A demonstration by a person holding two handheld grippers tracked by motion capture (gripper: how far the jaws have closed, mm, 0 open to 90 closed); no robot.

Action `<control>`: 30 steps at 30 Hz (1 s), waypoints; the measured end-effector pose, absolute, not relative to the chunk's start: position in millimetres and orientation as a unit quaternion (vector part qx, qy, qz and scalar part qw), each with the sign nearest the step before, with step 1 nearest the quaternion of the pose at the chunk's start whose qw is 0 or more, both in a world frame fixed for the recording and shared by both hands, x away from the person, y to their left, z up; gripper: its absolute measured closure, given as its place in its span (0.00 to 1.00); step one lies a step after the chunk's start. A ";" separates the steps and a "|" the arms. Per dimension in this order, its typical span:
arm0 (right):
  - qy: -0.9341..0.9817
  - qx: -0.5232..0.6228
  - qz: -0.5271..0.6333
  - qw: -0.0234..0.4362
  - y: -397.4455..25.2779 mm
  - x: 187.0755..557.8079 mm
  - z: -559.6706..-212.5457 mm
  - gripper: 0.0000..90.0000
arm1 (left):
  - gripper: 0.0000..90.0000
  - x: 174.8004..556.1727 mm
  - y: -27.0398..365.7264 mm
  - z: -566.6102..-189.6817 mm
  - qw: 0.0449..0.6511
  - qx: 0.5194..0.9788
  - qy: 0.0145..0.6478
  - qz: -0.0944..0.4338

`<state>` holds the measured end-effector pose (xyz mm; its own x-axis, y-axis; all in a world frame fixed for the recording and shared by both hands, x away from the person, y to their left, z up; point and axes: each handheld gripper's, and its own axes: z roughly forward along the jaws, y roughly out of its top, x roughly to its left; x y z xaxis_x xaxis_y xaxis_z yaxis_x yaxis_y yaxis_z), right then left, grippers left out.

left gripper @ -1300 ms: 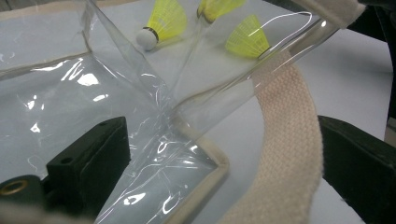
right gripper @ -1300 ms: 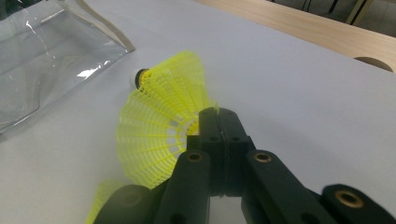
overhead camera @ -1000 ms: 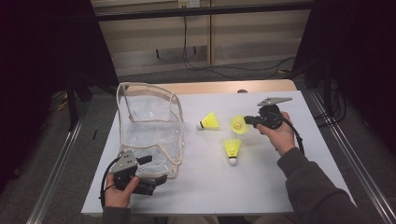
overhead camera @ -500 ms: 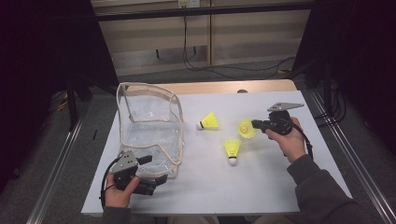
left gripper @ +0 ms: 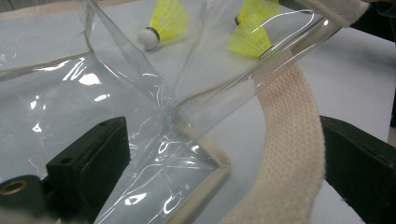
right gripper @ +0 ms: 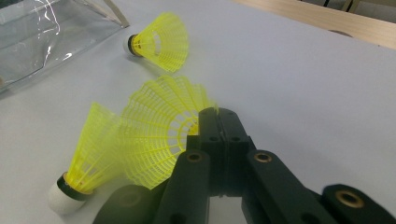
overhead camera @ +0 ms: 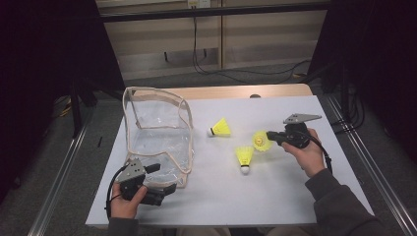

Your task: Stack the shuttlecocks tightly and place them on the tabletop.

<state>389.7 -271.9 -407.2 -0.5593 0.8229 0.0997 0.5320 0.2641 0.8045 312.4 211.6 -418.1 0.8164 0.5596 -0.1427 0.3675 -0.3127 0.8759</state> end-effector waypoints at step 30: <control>0.764 0.452 0.413 0.206 -289.2 369.5 -420.0 0.80 | 0.06 312.5 211.1 -418.0 0.509 0.805 0.290 0.094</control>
<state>369.5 -289.2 -420.0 -0.5065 0.8603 0.0581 0.5201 0.2511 0.8164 312.5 211.1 -418.0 0.8139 0.5628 -0.1440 0.3709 -0.3126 0.8745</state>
